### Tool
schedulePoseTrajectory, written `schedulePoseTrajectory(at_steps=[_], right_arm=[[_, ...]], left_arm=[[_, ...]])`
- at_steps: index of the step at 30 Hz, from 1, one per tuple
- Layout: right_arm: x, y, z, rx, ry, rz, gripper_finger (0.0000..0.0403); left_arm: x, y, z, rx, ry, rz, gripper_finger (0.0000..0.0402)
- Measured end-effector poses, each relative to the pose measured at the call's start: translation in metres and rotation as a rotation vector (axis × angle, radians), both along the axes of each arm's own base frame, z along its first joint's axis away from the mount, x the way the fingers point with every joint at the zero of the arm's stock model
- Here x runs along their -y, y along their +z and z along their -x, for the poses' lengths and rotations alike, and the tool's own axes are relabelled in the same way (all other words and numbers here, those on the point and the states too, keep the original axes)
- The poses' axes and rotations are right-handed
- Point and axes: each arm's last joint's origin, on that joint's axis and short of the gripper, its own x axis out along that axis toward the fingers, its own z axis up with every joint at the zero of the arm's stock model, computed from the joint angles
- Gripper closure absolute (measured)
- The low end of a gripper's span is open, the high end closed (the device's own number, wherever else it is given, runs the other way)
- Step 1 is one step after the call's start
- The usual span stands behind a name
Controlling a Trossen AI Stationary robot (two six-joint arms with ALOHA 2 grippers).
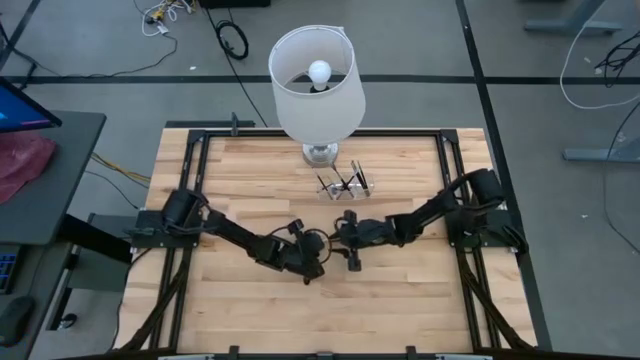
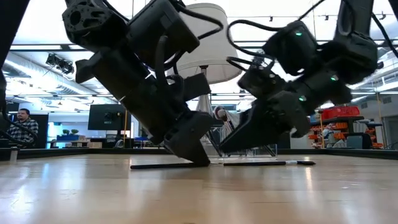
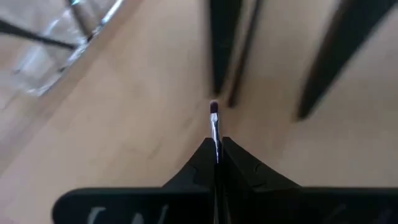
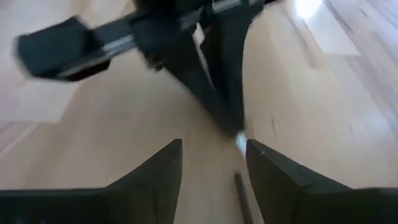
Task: Put items in baskets/containers
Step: Put the black eyeshadow brush into the transparent organizer
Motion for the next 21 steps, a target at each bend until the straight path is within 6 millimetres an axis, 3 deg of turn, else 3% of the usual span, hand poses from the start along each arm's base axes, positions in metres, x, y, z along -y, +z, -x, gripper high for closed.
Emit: schedulePoseTrajectory(at_steps=[6, 21], right_arm=[[0.005, 0.005, -0.010, -0.019, 0.030, 0.021, 0.0223], [0.006, -0.006, -0.006, -0.112, 0.141, -0.072, 0.0223]], left_arm=[[0.011, 0.002, -0.001, 0.020, -0.072, 0.020, 0.0389], [0.013, 0.004, -0.002, 0.056, -0.067, 0.016, 0.0386]])
